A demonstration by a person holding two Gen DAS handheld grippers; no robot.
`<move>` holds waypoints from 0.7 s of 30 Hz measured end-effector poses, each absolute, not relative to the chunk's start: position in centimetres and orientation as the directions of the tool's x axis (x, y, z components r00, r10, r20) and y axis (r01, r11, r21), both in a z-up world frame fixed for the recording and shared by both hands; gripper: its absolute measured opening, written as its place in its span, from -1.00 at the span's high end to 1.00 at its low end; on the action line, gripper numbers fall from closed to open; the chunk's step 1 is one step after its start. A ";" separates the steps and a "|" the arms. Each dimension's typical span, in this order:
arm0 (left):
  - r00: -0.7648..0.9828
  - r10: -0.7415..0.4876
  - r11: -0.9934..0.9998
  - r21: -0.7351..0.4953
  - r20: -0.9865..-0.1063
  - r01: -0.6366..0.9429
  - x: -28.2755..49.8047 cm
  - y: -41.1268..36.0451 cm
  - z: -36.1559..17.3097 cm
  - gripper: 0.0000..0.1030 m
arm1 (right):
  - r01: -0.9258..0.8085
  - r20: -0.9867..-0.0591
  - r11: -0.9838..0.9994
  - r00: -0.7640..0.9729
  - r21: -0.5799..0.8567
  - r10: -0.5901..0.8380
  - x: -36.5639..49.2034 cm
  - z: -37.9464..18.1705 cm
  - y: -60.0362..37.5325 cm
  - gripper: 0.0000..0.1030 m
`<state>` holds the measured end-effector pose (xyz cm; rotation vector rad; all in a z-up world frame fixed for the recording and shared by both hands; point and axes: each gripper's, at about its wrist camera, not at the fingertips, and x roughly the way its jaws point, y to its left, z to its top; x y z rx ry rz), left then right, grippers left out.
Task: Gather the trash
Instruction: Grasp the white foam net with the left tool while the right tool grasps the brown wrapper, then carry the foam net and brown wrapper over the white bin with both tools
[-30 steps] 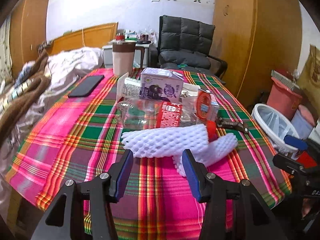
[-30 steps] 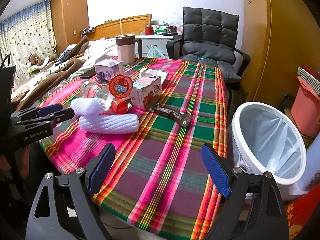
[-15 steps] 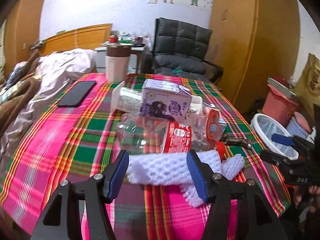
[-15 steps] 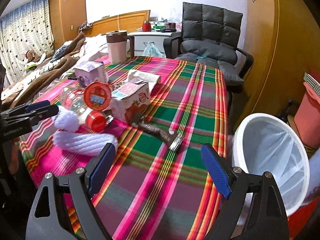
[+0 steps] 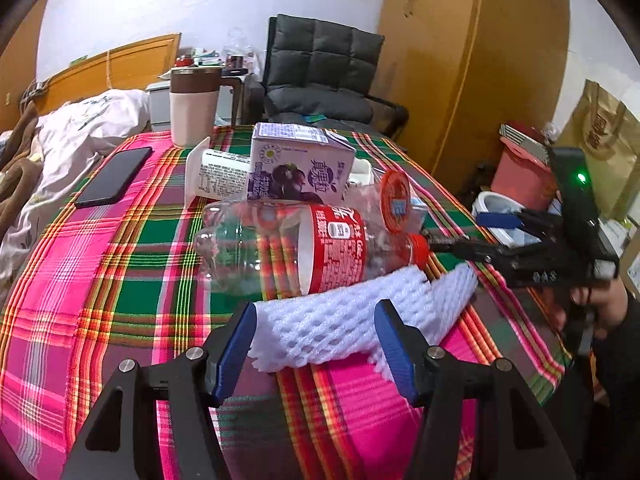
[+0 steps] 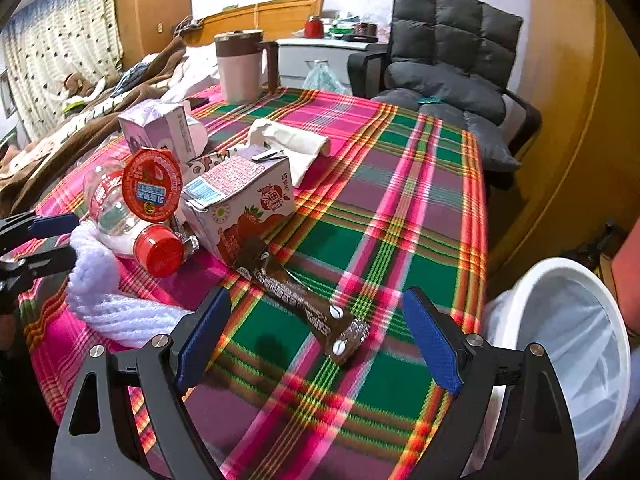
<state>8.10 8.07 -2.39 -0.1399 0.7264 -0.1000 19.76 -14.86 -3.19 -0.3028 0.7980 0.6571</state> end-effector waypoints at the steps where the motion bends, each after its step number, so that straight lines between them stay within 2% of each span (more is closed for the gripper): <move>1: 0.741 -0.147 0.986 -0.156 -0.656 0.058 8.1 8.0 -2.4 -0.20 | -0.653 -0.748 0.757 0.505 -0.006 0.430 19.9 -3.3 -14.9 -0.70; 2: 0.736 -0.152 0.986 -0.149 -0.659 0.071 8.2 8.0 -2.5 -0.21 | -0.660 -0.756 0.751 0.492 0.000 0.432 20.0 -3.4 -14.9 -0.65; 4: 0.733 -0.145 0.989 -0.125 -0.664 0.082 8.3 7.9 -2.6 -0.22 | -0.671 -0.772 0.742 0.466 0.010 0.432 20.2 -3.6 -14.8 -0.30; 8: 0.730 -0.140 0.990 -0.075 -0.669 0.121 8.9 7.5 -2.5 -0.23 | -0.676 -0.788 0.737 0.458 -0.007 0.412 19.9 -3.8 -14.9 0.10; 10: 0.731 -0.131 0.989 -0.038 -0.670 0.142 9.0 7.3 -2.6 -0.24 | -0.672 -0.791 0.740 0.463 -0.018 0.401 19.7 -3.8 -15.0 0.46; 11: 0.731 -0.129 0.988 -0.025 -0.670 0.151 9.0 7.3 -2.6 -0.25 | -0.671 -0.790 0.741 0.463 -0.017 0.402 19.6 -3.7 -15.1 0.53; 17: 0.729 -0.104 0.980 0.054 -0.676 0.190 8.8 6.7 -3.1 -0.25 | -0.661 -0.785 0.750 0.464 0.002 0.411 18.6 -3.7 -15.9 0.56; 21: 0.723 -0.110 0.983 0.032 -0.682 0.180 8.8 6.9 -3.2 0.02 | -0.651 -0.782 0.759 0.463 0.020 0.418 18.2 -3.7 -16.3 0.57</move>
